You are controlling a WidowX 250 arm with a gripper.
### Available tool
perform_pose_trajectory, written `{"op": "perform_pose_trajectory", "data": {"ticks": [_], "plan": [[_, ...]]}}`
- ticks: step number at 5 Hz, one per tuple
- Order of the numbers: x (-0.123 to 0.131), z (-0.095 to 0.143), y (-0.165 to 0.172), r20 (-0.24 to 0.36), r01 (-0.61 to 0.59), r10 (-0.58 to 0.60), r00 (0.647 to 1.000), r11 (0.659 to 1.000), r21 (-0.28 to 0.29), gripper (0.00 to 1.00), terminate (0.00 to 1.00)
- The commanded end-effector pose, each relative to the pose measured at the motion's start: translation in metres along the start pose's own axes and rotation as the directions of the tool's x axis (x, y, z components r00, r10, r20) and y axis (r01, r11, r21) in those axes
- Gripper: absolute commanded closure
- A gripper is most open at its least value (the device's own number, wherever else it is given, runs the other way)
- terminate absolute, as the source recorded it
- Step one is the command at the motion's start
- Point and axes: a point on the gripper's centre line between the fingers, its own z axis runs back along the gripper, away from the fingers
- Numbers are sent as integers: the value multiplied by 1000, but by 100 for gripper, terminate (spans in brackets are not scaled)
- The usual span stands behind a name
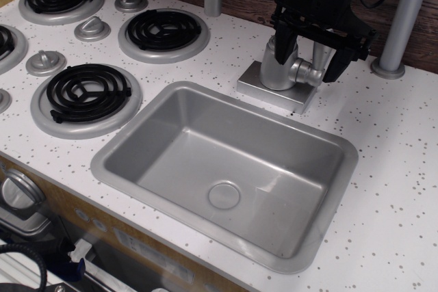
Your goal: Lever vertical to front
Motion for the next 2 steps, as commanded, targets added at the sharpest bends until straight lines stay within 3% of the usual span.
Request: {"op": "perform_pose_trajectory", "data": {"ticks": [1,2], "plan": [[0,0,0,0,0,0,1000,1000,0,0,0],[7,11,1,75,3,-5,997,1000,19,0,0]]}}
